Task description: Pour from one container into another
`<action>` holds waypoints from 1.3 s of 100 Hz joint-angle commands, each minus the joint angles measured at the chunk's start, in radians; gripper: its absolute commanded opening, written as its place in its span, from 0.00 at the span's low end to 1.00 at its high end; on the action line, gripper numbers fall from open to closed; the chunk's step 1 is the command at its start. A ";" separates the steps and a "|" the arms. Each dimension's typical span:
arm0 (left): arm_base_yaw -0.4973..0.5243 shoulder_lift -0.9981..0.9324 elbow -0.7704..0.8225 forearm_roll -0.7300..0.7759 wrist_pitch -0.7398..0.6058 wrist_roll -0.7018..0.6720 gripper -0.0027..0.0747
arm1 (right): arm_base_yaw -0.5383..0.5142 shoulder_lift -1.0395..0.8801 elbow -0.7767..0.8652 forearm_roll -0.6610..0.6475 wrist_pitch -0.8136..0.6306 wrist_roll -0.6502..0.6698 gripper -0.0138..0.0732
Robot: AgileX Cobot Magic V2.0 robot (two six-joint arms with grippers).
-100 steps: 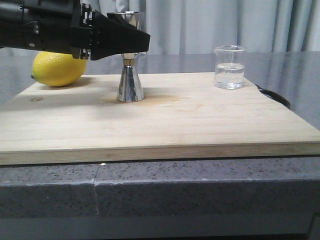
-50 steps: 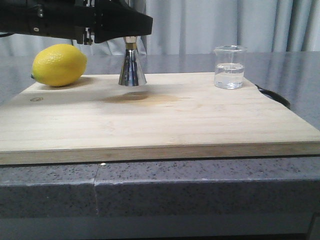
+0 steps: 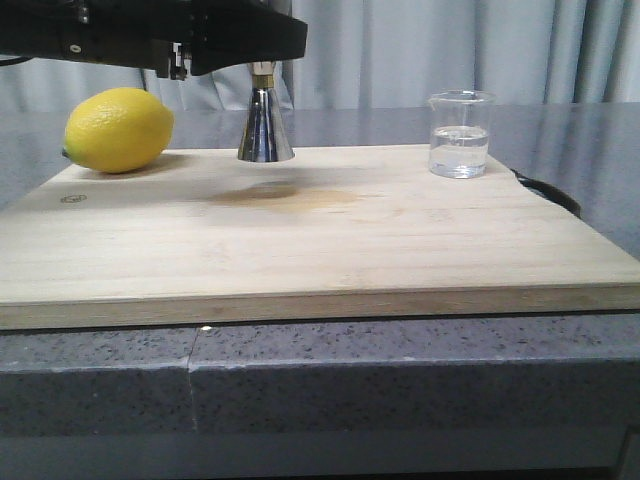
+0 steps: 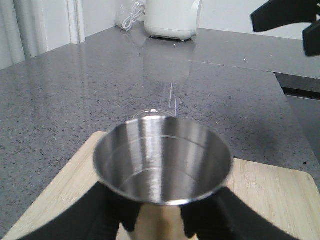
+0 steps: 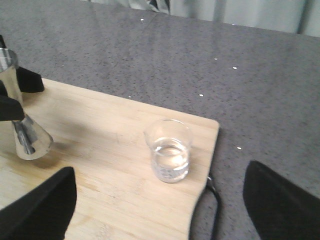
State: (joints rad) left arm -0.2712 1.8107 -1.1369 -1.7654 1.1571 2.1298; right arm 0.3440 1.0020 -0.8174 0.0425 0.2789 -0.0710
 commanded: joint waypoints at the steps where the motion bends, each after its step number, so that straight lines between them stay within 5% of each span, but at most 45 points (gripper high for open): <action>1: -0.006 -0.041 -0.031 -0.099 0.088 -0.011 0.34 | 0.033 0.053 -0.035 0.002 -0.168 -0.011 0.85; 29: -0.006 -0.041 -0.031 -0.099 0.088 -0.011 0.34 | 0.054 0.245 0.073 0.006 -0.617 -0.002 0.85; 48: -0.006 -0.041 -0.031 -0.099 0.088 -0.011 0.34 | 0.051 0.342 0.122 0.018 -0.792 0.007 0.85; 111: -0.006 -0.041 -0.031 -0.099 0.088 -0.011 0.34 | 0.014 0.577 0.126 0.025 -1.010 0.009 0.85; 130: -0.006 -0.041 -0.031 -0.099 0.088 -0.011 0.34 | 0.014 0.580 0.126 0.025 -1.013 0.009 0.72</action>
State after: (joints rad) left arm -0.2712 1.8107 -1.1369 -1.7654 1.1571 2.1281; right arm 0.3648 1.6140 -0.6711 0.0666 -0.6466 -0.0611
